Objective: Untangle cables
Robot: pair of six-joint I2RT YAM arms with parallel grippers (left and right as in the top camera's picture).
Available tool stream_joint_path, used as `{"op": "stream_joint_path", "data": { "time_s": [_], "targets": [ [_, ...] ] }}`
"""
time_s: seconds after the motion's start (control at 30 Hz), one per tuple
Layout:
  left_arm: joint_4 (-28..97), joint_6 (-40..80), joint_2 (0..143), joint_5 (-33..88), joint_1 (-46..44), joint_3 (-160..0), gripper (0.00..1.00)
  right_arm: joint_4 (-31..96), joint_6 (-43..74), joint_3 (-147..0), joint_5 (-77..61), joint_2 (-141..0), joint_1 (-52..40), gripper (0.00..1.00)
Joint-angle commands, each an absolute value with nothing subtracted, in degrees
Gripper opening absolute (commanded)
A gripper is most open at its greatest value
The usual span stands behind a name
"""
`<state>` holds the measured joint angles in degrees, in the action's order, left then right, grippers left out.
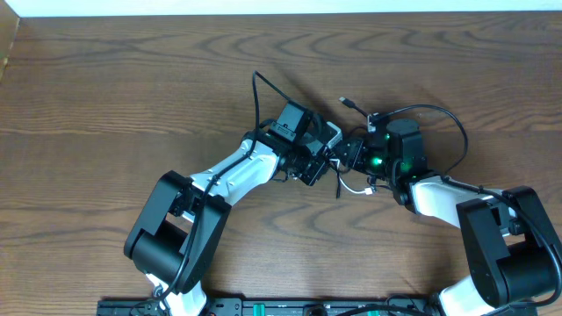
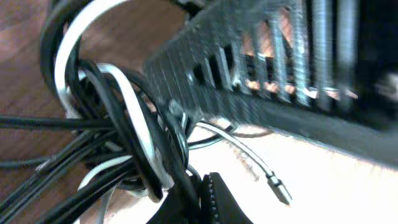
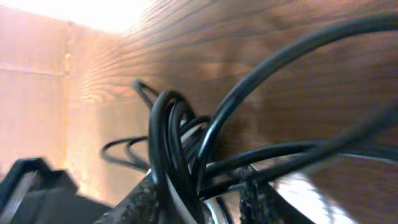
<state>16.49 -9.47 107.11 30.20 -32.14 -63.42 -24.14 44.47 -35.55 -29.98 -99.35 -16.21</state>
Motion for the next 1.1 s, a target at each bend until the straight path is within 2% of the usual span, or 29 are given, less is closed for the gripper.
{"op": "stream_joint_path", "data": {
  "time_s": [0.0, 0.1, 0.3, 0.4, 0.53, 0.8, 1.07],
  "targets": [
    [16.6, -10.9, 105.5, 32.3, -32.1, -64.0, 0.07, -22.2, 43.7, -35.9, -25.0, -98.4, -16.4, 0.31],
    [16.6, -10.9, 105.5, 31.0, -32.1, -64.0, 0.07, -22.2, 43.7, -35.9, -26.0, -98.4, -16.4, 0.38],
    [16.8, -11.0, 105.5, 30.4, -32.1, -64.0, 0.07, -30.1, 43.6, -35.9, -33.5, -98.3, -15.0, 0.40],
    [16.8, -10.9, 105.5, 30.4, -32.1, -64.0, 0.08, -31.7, 43.5, -35.9, -37.1, -97.9, -14.5, 0.46],
    [16.8, -10.9, 105.5, 30.4, -32.1, -64.0, 0.08, -25.1, 39.2, -35.9, -36.2, -94.2, -14.4, 0.48],
    [16.8, -10.9, 105.5, 30.4, -32.1, -64.0, 0.08, -3.7, 27.9, -36.4, -27.0, -79.1, -14.2, 0.51],
    [16.8, -10.9, 105.4, 30.4, -32.1, -64.0, 0.12, -1.1, 12.5, -36.4, -23.4, -75.9, -14.3, 0.52]
  ]
}}
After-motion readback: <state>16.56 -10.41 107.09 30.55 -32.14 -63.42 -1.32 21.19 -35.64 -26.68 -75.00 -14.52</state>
